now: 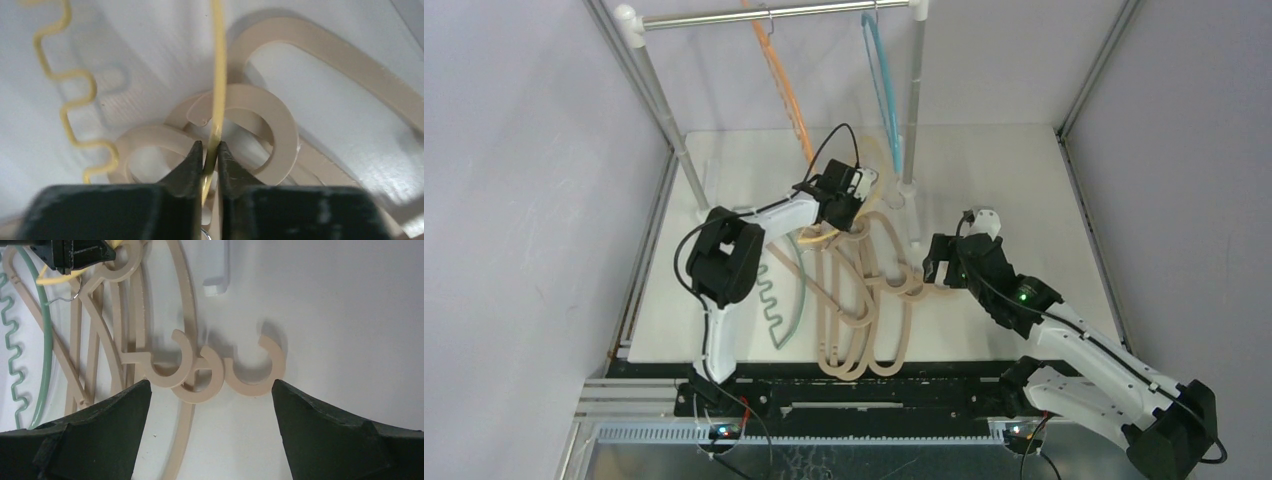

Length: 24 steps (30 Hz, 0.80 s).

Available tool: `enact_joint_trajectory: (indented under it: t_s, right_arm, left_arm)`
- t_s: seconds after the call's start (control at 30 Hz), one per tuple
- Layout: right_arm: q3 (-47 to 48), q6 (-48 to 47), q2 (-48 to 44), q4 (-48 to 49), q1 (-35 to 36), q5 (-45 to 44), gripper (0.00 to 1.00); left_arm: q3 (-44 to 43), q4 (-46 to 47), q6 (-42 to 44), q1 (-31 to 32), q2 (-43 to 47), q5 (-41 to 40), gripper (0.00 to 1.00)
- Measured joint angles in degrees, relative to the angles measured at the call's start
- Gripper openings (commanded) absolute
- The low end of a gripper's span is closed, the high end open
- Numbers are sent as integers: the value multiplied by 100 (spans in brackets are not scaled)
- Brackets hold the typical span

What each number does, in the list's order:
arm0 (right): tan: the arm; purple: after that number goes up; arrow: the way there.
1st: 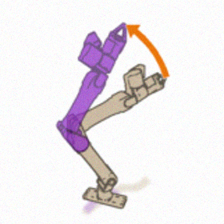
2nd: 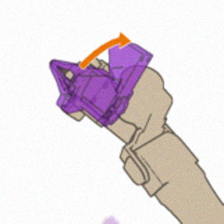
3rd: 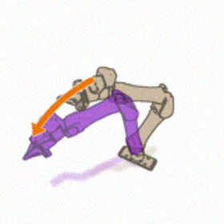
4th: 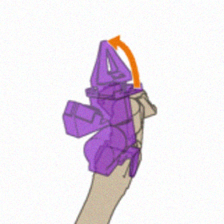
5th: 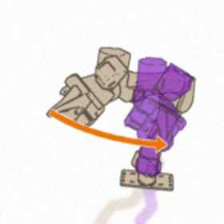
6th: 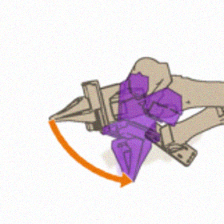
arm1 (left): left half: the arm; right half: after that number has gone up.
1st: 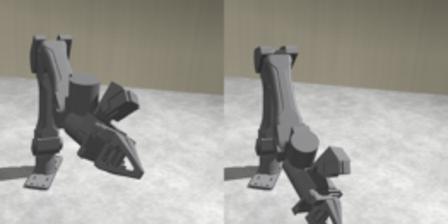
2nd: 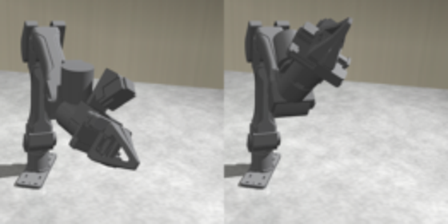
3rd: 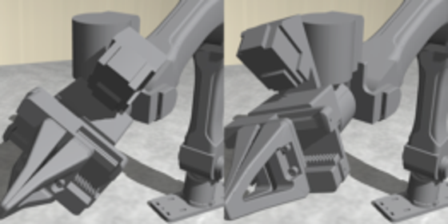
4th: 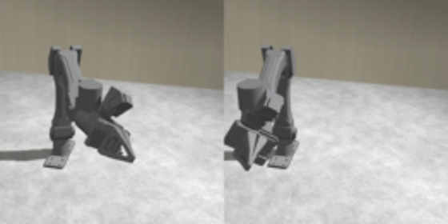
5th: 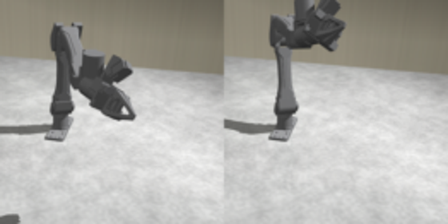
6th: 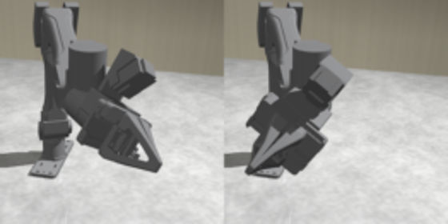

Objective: Organize the hangers

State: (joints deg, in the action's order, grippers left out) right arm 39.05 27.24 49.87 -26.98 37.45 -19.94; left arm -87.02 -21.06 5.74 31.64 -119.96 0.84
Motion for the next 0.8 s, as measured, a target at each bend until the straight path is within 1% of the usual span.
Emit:
enact_joint_trajectory:
  t_s: [0.03,0.07,0.23,0.47,0.67,0.8]
  right_arm:
    - [0,2,9,11,0,0,100]
    - [0,4,20,22,-2,0,100]
    - [0,15,24,20,-20,-2,100]
    - [0,20,-52,22,-20,0,100]
    - [-2,35,-61,22,-20,20,100]
    - [-13,35,-79,22,-20,44,100]
  left_arm:
    - [37,35,17,9,35,42,1]
    - [109,63,52,11,83,133,0]
    - [490,199,-87,0,354,186,0]
    - [778,-63,-177,50,883,284,0]
    - [863,-328,-291,391,1572,428,0]
    - [1156,-208,-529,756,1985,704,0]
